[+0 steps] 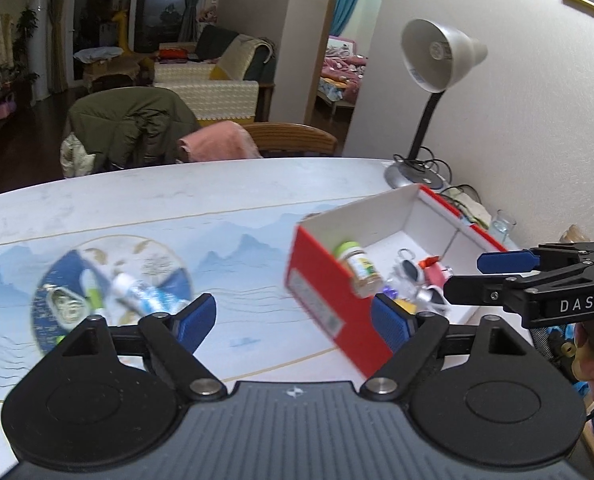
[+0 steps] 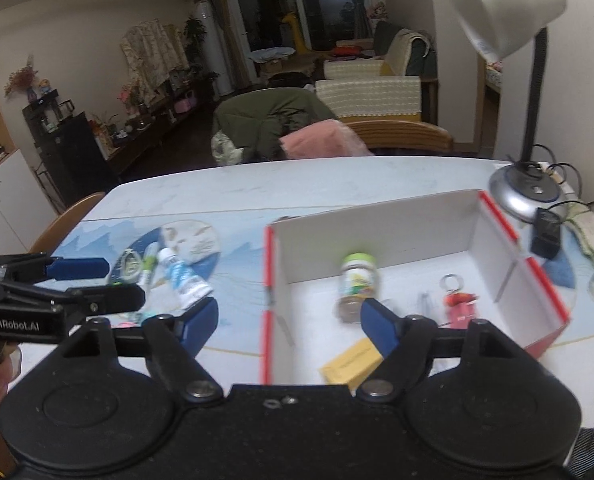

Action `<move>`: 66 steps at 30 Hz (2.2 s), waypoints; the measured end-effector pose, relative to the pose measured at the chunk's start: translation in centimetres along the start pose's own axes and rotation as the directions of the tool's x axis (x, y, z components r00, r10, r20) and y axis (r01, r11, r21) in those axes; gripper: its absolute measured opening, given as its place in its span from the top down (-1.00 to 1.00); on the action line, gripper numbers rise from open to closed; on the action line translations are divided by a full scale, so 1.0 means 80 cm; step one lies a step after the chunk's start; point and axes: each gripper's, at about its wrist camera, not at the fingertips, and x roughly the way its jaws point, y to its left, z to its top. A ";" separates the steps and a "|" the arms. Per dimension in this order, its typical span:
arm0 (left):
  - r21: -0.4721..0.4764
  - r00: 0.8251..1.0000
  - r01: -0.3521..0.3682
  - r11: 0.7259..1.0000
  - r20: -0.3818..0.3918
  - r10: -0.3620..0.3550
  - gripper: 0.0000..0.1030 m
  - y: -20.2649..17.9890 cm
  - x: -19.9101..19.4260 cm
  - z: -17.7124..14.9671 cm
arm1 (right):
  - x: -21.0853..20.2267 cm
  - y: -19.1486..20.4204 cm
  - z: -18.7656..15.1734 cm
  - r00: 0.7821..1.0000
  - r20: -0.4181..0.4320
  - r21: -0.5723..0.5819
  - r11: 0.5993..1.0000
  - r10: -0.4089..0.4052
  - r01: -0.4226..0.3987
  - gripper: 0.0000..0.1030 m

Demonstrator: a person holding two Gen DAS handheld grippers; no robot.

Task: Organize rigid objects
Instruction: 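Withdraw both tools from the shoebox back toward the mat, then grasp the green highlighter with the left tool while the right tool grasps the pink pig figurine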

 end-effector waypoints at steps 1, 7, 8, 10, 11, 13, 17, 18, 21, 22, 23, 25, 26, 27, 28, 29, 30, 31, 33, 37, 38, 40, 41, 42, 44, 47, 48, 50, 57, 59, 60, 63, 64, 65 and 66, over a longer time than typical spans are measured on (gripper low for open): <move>-0.003 1.000 -0.007 1.000 0.000 0.007 -0.67 0.009 -0.004 -0.002 | 0.002 0.007 -0.001 1.000 -0.003 0.000 1.000 0.003 -0.003 -0.59; -0.025 0.999 -0.033 0.999 -0.012 0.033 -0.67 0.065 -0.021 -0.021 | 0.020 0.057 -0.006 0.999 -0.012 -0.018 0.999 0.030 -0.030 -0.65; -0.028 0.999 -0.037 0.999 -0.016 0.036 -0.67 0.074 -0.022 -0.024 | 0.023 0.066 -0.007 0.999 -0.015 -0.022 0.999 0.035 -0.036 -0.67; -0.029 0.999 -0.044 0.999 -0.023 0.043 -0.67 0.091 -0.025 -0.029 | 0.029 0.083 -0.010 0.999 -0.022 -0.028 0.999 0.043 -0.044 -0.69; -0.029 0.999 -0.046 0.999 -0.024 0.046 -0.70 0.100 -0.027 -0.031 | 0.033 0.091 -0.012 0.999 -0.027 -0.030 0.998 0.047 -0.048 -0.70; -0.028 0.998 -0.048 0.998 -0.032 0.047 -0.94 0.116 -0.029 -0.037 | 0.041 0.106 -0.015 0.998 -0.038 -0.036 0.998 0.055 -0.057 -0.70; -0.021 0.999 -0.043 0.999 -0.026 0.042 -1.00 0.145 -0.031 -0.047 | 0.054 0.137 -0.022 0.996 -0.057 -0.055 0.996 0.065 -0.068 -0.73; -0.020 0.999 -0.041 0.999 -0.030 0.040 -1.00 0.151 -0.029 -0.050 | 0.058 0.144 -0.023 0.996 -0.061 -0.056 0.996 0.065 -0.068 -0.73; -0.022 0.998 -0.039 0.999 -0.045 0.038 -1.00 0.169 -0.023 -0.059 | 0.070 0.160 -0.026 0.995 -0.081 -0.052 0.996 0.065 -0.070 -0.73; -0.023 0.998 -0.043 0.999 -0.050 0.042 -1.00 0.176 -0.020 -0.062 | 0.073 0.166 -0.028 0.994 -0.086 -0.052 0.996 0.065 -0.070 -0.73; -0.026 0.997 -0.048 0.998 -0.056 0.047 -1.00 0.183 -0.017 -0.065 | 0.077 0.170 -0.029 0.994 -0.092 -0.052 0.996 0.063 -0.068 -0.73; -0.042 0.996 -0.054 0.998 -0.071 0.051 -1.00 0.198 -0.008 -0.072 | 0.085 0.179 -0.031 0.993 -0.105 -0.055 0.996 0.058 -0.064 -0.73; -0.055 0.996 -0.049 0.997 -0.082 0.044 -1.00 0.207 -0.003 -0.076 | 0.090 0.183 -0.032 0.992 -0.113 -0.057 0.996 0.055 -0.061 -0.73; -0.071 0.995 -0.040 0.997 -0.093 0.033 -1.00 0.216 0.004 -0.080 | 0.096 0.186 -0.034 0.991 -0.123 -0.059 0.997 0.049 -0.057 -0.73; -0.083 0.994 -0.036 0.996 -0.102 0.027 -1.00 0.224 0.010 -0.084 | 0.102 0.190 -0.035 0.990 -0.133 -0.061 0.997 0.045 -0.054 -0.73; -0.089 0.994 -0.040 0.995 -0.108 0.030 -1.00 0.231 0.016 -0.088 | 0.108 0.194 -0.036 0.989 -0.145 -0.059 0.997 0.043 -0.052 -0.73; -0.092 0.993 -0.048 0.995 -0.113 0.038 -1.00 0.237 0.021 -0.091 | 0.114 0.196 -0.038 0.987 -0.156 -0.057 0.997 0.044 -0.054 -0.73; -0.095 0.992 -0.056 0.994 -0.117 0.045 -1.00 0.244 0.026 -0.094 | 0.121 0.200 -0.040 0.985 -0.166 -0.056 0.997 0.047 -0.057 -0.73; -0.104 0.992 -0.066 0.992 -0.117 0.054 -1.00 0.257 0.034 -0.100 | 0.132 0.207 -0.043 0.982 -0.185 -0.063 0.997 0.040 -0.053 -0.73; -0.118 0.992 -0.089 0.989 -0.103 0.077 -1.00 0.276 0.049 -0.106 | 0.151 0.222 -0.047 0.976 -0.215 -0.077 0.995 0.040 -0.058 -0.72; -0.119 0.992 -0.089 0.989 -0.102 0.077 -1.00 0.279 0.054 -0.106 | 0.155 0.227 -0.048 0.974 -0.222 -0.084 0.995 0.036 -0.056 -0.72; -0.107 0.990 -0.102 0.989 -0.104 0.091 -1.00 0.283 0.063 -0.108 | 0.166 0.237 -0.050 0.972 -0.233 -0.096 0.994 0.029 -0.053 -0.71; -0.093 0.990 -0.109 0.990 -0.105 0.100 -1.00 0.283 0.067 -0.108 | 0.172 0.241 -0.052 0.970 -0.242 -0.100 0.993 0.031 -0.057 -0.68; -0.080 0.989 -0.112 0.991 -0.103 0.103 -1.00 0.283 0.071 -0.108 | 0.178 0.246 -0.053 0.967 -0.252 -0.106 0.993 0.032 -0.061 -0.67; -0.055 0.991 -0.093 0.994 -0.101 0.088 -1.00 0.283 0.078 -0.109 | 0.191 0.256 -0.056 0.962 -0.270 -0.120 0.991 0.031 -0.065 -0.66; -0.007 0.991 -0.080 0.997 -0.104 0.079 -1.00 0.281 0.091 -0.112 | 0.205 0.265 -0.060 0.956 -0.293 -0.129 0.989 0.029 -0.070 -0.61; 0.008 0.991 -0.080 0.997 -0.104 0.080 -1.00 0.279 0.095 -0.112 | 0.209 0.267 -0.061 0.954 -0.299 -0.129 0.989 0.027 -0.068 -0.60; 0.024 0.992 -0.071 0.997 -0.103 0.074 -1.00 0.278 0.102 -0.112 | 0.218 0.270 -0.063 0.950 -0.310 -0.136 0.989 0.018 -0.064 -0.54; 0.042 0.994 -0.059 0.997 -0.093 0.062 -1.00 0.274 0.123 -0.111 | 0.242 0.284 -0.066 0.945 -0.328 -0.168 0.985 -0.011 -0.047 -0.45; 0.045 0.993 -0.064 0.997 -0.093 0.068 -1.00 0.275 0.128 -0.111 | 0.248 0.287 -0.066 0.941 -0.338 -0.174 0.983 -0.008 -0.054 -0.39; 0.049 0.993 -0.066 0.997 -0.093 0.070 -1.00 0.275 0.129 -0.111 | 0.251 0.288 -0.067 0.940 -0.341 -0.178 0.983 -0.012 -0.052 -0.39; 0.057 0.993 -0.065 0.996 -0.096 0.071 -1.00 0.278 0.133 -0.114 | 0.262 0.286 -0.067 0.934 -0.358 -0.160 0.986 -0.014 -0.047 -0.32; 0.065 0.993 -0.070 0.995 -0.093 0.076 -1.00 0.278 0.133 -0.114 | 0.266 0.285 -0.067 0.931 -0.365 -0.149 0.988 -0.014 -0.044 -0.23; 0.071 0.993 -0.070 0.995 -0.090 0.077 -1.00 0.278 0.133 -0.115 | 0.270 0.283 -0.067 0.928 -0.371 -0.138 0.990 -0.012 -0.042 -0.17; 0.075 0.993 -0.070 0.995 -0.088 0.077 -1.00 0.277 0.134 -0.115 | 0.273 0.282 -0.066 0.927 -0.374 -0.130 0.991 -0.010 -0.041 -0.14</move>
